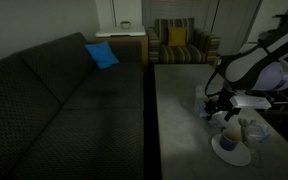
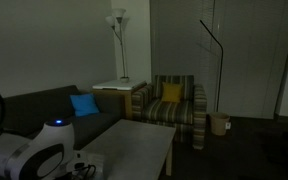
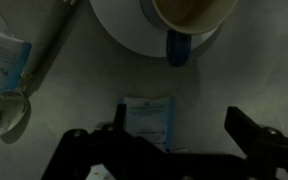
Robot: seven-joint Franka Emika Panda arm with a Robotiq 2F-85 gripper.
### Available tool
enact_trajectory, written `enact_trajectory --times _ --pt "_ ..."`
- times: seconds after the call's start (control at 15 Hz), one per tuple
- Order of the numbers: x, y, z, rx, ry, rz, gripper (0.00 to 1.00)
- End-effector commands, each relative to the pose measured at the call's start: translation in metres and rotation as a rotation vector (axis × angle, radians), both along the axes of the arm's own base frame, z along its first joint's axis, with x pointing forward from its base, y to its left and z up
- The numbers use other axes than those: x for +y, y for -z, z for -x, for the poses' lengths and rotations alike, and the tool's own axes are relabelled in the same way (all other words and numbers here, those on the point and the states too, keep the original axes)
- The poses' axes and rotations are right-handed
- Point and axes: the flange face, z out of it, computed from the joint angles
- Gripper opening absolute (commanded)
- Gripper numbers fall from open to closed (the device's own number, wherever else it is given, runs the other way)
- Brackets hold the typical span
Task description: Move the blue cup off of the white plate and place it on the table
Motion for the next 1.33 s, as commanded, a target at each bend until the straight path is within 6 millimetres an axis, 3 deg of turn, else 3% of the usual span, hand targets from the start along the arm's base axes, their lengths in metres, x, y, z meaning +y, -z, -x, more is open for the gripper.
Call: enact_trajectory --times 0.0,0.4,0.87,1.27 --pt "0.000 -0.001 -0.001 0.002 0.001 0.000 1.00" --pt "0.004 0.009 0.011 0.047 -0.004 0.004 1.00" --pt "-0.007 0.024 0.029 0.091 0.030 0.027 1.00" --pt "-0.010 0.024 0.029 0.090 0.018 0.020 1.00"
